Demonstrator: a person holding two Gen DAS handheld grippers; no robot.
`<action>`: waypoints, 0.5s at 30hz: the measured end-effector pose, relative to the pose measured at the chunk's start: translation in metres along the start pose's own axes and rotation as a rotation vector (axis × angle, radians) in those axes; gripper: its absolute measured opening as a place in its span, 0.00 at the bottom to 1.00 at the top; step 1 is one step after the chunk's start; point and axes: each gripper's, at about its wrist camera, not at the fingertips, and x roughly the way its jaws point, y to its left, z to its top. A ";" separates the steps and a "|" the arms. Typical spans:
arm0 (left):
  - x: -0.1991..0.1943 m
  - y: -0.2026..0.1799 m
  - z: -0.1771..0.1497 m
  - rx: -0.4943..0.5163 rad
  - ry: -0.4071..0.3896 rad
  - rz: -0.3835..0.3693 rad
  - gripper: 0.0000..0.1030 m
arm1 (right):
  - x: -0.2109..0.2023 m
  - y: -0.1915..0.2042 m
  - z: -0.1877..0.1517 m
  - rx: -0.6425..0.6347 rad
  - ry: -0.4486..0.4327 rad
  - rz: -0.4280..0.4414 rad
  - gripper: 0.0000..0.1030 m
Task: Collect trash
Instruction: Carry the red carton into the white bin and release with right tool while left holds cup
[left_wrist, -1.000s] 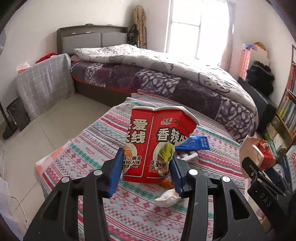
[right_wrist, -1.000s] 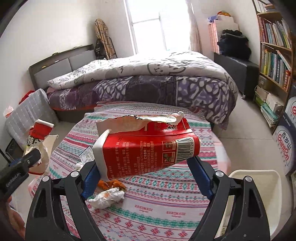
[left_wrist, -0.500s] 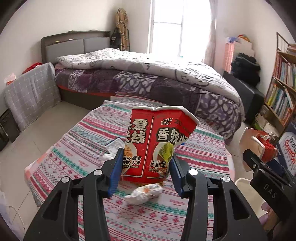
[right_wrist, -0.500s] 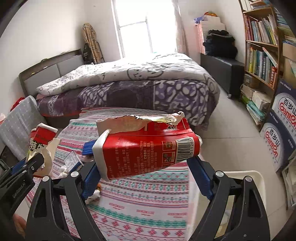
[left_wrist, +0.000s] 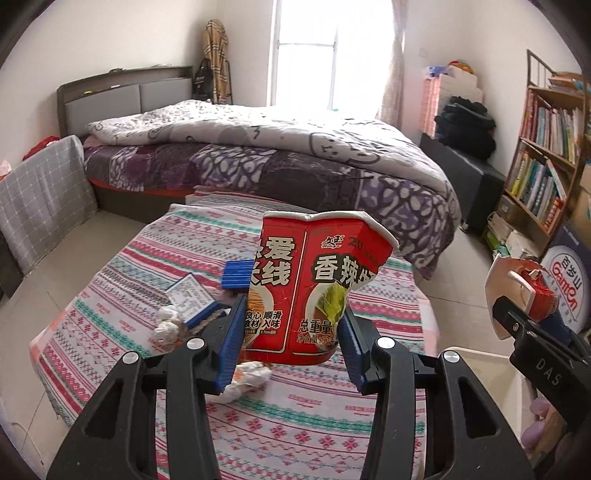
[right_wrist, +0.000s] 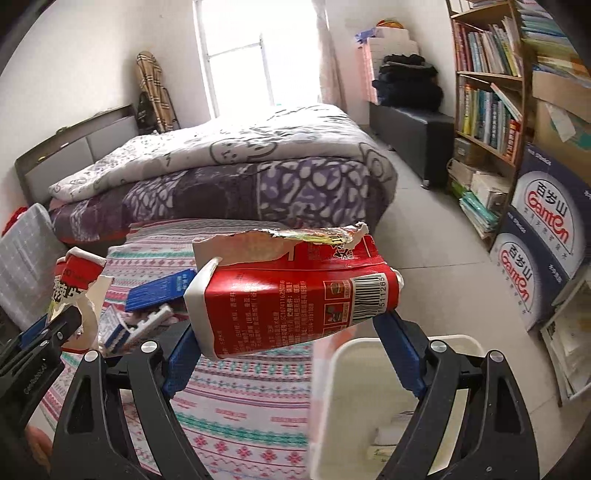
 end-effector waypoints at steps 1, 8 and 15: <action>0.000 -0.003 -0.001 0.005 0.000 -0.005 0.45 | 0.000 -0.004 0.000 0.002 0.001 -0.008 0.80; 0.002 -0.026 -0.005 0.030 0.006 -0.041 0.45 | 0.000 -0.035 -0.002 0.025 0.026 -0.065 0.80; 0.005 -0.049 -0.011 0.063 0.013 -0.073 0.45 | 0.008 -0.068 -0.007 0.038 0.100 -0.149 0.80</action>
